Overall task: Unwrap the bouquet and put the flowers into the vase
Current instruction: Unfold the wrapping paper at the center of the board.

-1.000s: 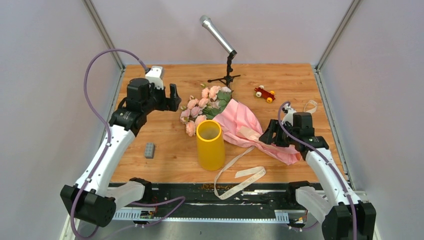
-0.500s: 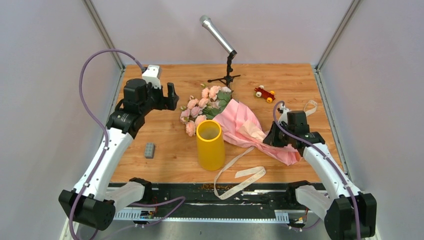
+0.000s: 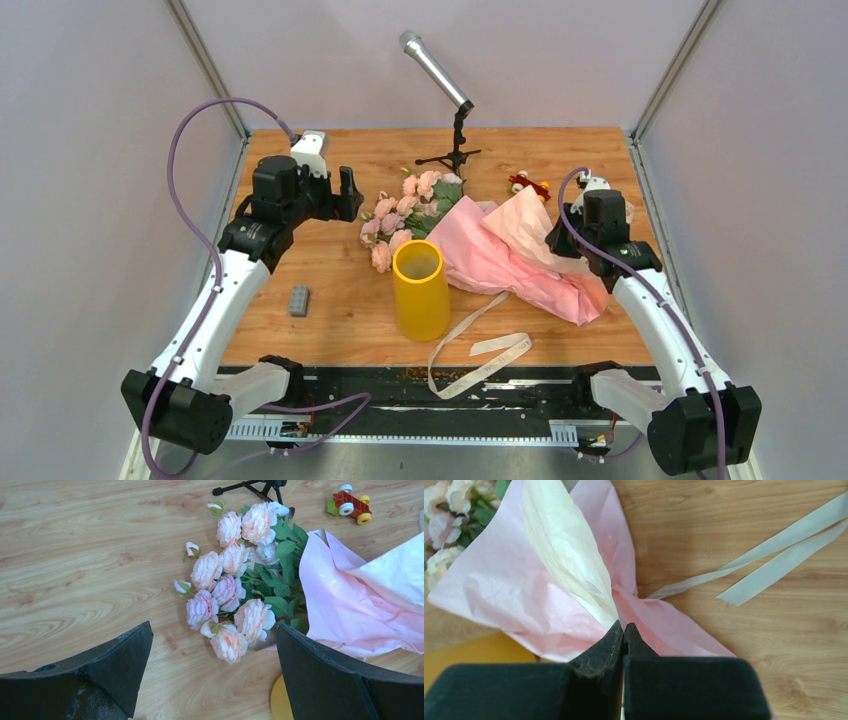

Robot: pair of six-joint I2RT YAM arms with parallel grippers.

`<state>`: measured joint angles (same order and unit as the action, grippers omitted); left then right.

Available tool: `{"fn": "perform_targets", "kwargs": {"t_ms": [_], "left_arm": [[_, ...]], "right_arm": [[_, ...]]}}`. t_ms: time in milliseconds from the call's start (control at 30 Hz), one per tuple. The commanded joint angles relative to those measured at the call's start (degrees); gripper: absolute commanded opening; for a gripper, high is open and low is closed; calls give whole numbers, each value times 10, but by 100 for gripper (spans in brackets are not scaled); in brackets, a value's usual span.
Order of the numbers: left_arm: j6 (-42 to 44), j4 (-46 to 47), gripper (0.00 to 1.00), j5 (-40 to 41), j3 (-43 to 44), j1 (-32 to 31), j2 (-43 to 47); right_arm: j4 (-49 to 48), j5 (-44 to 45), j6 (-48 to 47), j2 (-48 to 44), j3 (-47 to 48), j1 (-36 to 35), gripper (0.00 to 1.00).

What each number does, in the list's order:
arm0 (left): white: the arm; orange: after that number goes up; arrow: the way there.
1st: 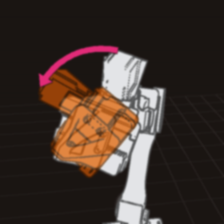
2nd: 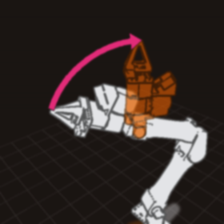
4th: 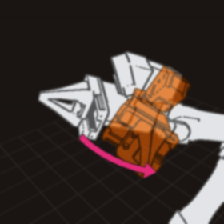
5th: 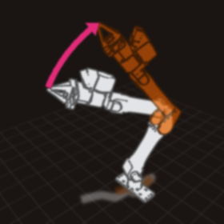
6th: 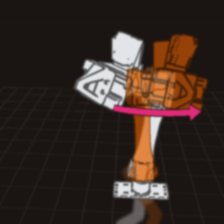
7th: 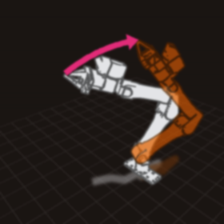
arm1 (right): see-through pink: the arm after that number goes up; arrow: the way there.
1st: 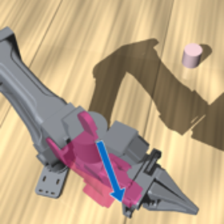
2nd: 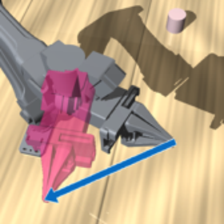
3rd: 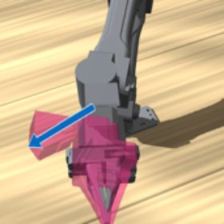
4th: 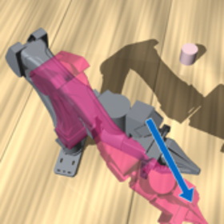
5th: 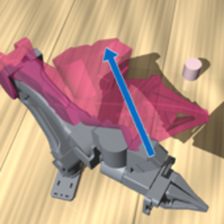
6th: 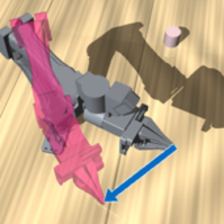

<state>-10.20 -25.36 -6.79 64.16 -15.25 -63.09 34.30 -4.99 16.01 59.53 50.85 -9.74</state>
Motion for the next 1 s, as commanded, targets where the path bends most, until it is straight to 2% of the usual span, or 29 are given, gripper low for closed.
{"fn": "perform_targets", "kwargs": {"t_ms": [0,267,533,733,967], "left_arm": [[-7,24,100,-12,0,4,14],[-12,30,100,-23,-4,7,15],[-65,58,100,-93,-22,7,-6],[-106,99,100,-130,-53,7,-4],[-77,99,100,-90,-78,7,-8]], "right_arm": [[-38,97,10,7,28,-3,0],[-71,183,32,39,7,-2,0],[-102,213,54,93,3,4,0],[-119,204,76,143,1,36,0],[-142,188,98,208,-4,113,0]]}}
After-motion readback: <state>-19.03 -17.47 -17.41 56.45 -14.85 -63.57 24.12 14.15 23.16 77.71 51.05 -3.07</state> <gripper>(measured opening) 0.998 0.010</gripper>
